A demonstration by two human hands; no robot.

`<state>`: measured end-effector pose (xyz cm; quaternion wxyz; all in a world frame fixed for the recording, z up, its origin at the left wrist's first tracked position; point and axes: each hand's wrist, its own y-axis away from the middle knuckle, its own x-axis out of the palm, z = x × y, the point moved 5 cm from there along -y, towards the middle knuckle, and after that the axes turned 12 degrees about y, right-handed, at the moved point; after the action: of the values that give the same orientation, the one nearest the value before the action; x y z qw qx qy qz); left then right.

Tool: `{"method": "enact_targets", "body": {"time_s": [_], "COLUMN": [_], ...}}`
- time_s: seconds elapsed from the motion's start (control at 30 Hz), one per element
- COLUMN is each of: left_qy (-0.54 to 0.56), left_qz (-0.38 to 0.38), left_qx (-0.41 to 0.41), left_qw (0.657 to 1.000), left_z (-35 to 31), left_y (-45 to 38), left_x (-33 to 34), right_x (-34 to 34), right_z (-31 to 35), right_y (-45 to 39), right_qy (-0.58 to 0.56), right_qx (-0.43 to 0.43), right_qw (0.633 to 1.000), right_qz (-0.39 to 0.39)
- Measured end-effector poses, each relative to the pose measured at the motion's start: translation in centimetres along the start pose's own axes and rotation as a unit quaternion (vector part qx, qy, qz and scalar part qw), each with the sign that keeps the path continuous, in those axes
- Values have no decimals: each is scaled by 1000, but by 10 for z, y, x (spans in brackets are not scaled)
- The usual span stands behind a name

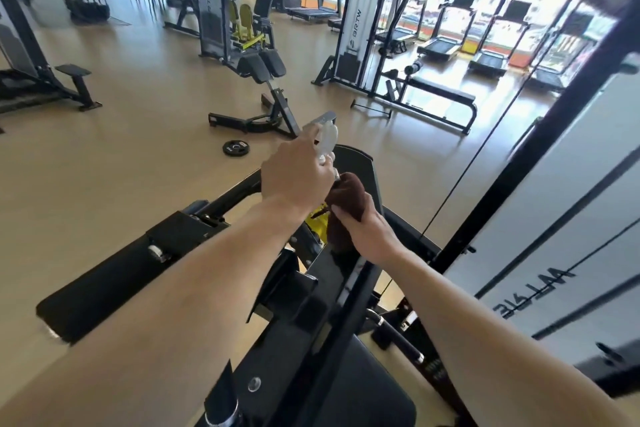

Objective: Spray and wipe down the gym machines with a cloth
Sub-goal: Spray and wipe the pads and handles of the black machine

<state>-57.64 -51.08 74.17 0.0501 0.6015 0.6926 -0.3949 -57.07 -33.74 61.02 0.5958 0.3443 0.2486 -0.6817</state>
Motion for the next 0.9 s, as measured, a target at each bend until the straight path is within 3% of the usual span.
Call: {"method": "enact_targets", "body": {"time_s": [0.17,0.33,0.4,0.47,0.53,0.6,0.67,0.77,0.83,0.9], "left_qy": [6,3,2,-3,-9,-8,-3,3,-2,-8], "left_qz": [-12,-4,5,16,20,19,22,44,55,60], "left_qx": [-14,-16,-21,-21,-22,-29,-37,-37,-35,-34], "left_qw": [1000,1000,1000,1000,1000,999,999,998,998,998], "left_z": [3,7,10,13,13,14,18,20,18,17], "left_y": [-1,1,0,0,0,0,0,0,0,-1], "left_x": [-6,-6,-3,0,1,-1,-1,4,8,9], "right_x": [-34,-28,-25,-25,-21,-8,1,2,-4,-6], "right_z": [25,24,19,18,24,30,26,2,1,6], "right_y": [1,-10,-15,-15,-9,0,11,13,3,-11], "right_qy": [28,118,112,15,-109,-152,-122,39,92,56], "right_qx": [71,94,109,110,74,26,-24,-110,-129,-124], "right_qw": [997,988,988,989,977,975,985,992,985,986], "right_qz": [-23,22,-8,-97,-168,-161,-116,-47,-62,-96]}}
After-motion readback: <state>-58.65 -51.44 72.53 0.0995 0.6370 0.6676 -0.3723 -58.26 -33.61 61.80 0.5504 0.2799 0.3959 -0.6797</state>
